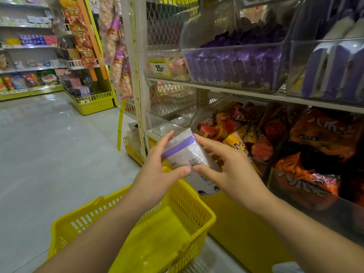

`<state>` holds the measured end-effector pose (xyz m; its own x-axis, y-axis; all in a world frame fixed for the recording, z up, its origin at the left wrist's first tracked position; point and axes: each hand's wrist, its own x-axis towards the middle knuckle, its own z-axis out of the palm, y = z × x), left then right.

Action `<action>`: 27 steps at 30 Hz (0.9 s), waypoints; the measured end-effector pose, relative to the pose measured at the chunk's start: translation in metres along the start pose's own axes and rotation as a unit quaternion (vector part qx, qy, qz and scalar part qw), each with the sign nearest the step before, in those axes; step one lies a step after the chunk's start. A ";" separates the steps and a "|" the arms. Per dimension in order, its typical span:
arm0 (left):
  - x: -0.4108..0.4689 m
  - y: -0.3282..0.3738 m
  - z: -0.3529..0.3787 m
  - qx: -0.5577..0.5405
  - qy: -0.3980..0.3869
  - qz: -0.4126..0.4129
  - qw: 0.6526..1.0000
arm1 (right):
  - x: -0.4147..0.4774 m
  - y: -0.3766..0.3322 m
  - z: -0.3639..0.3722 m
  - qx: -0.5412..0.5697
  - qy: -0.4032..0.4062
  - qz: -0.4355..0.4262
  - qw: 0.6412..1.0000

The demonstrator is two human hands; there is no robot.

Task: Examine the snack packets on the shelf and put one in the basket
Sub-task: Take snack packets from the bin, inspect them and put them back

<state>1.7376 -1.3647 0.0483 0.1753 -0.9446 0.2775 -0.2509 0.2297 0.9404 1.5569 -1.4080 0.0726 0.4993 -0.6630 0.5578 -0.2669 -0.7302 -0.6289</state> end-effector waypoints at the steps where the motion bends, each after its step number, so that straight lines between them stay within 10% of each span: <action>1: 0.001 -0.001 -0.001 -0.026 -0.014 -0.008 1.000 | -0.001 -0.001 0.000 -0.004 0.011 -0.001 1.000; 9: 0.004 -0.001 -0.021 -0.156 -0.018 -0.065 0.985 | 0.003 0.004 -0.027 0.128 -0.103 0.108 0.980; 27: 0.002 0.000 -0.019 -0.195 -0.009 -0.118 0.974 | 0.001 0.023 -0.023 0.281 0.028 0.266 0.922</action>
<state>1.7560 -1.3623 0.0524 0.1667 -0.9850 0.0437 0.1760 0.0733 0.9817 1.5327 -1.4290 0.0713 0.3743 -0.9211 0.1070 0.0155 -0.1092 -0.9939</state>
